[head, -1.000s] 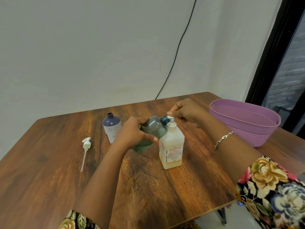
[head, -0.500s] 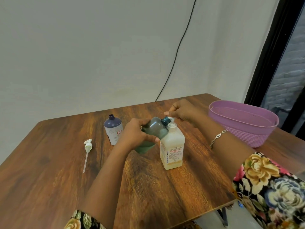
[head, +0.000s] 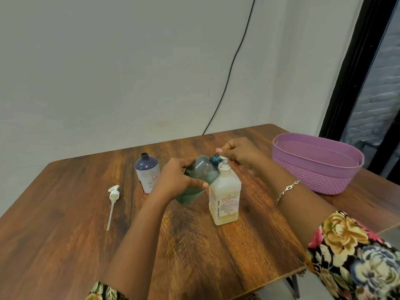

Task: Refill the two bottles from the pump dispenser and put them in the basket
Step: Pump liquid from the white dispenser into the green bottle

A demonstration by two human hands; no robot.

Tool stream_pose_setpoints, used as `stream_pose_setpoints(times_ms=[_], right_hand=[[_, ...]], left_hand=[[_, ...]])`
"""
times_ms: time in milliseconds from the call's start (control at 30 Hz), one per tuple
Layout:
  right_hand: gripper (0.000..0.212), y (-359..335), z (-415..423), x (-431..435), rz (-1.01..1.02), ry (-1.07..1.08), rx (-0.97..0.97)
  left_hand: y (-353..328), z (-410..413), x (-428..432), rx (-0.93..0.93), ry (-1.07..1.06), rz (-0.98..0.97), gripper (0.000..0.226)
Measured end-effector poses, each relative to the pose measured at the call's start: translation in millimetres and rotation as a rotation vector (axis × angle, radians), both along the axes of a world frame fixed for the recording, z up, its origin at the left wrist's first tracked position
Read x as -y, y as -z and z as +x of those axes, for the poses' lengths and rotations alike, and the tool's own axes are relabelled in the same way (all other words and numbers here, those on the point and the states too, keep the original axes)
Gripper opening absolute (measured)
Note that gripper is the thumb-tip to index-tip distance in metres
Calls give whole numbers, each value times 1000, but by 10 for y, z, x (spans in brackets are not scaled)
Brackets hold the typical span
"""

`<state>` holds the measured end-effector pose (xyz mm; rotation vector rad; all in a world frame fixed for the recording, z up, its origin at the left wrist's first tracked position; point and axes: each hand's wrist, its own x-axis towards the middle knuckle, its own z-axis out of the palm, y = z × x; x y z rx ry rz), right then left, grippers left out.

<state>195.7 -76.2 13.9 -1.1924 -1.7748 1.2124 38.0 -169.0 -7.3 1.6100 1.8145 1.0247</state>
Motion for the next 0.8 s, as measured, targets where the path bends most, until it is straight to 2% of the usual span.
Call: stream_pose_setpoints(times_ms=[200, 533, 700, 800], right_hand=[[24, 40, -53, -11, 79, 45, 57], [23, 10, -15, 9, 55, -10, 80], [21, 52, -28, 69, 51, 28, -26], [20, -68, -21, 77, 45, 33, -12]], left_hand=[[36, 26, 14, 15, -30, 0, 83], [2, 25, 9, -30, -19, 1, 79], [48, 71, 46, 19, -43, -7, 81], [-15, 69, 45, 24, -40, 21, 71]])
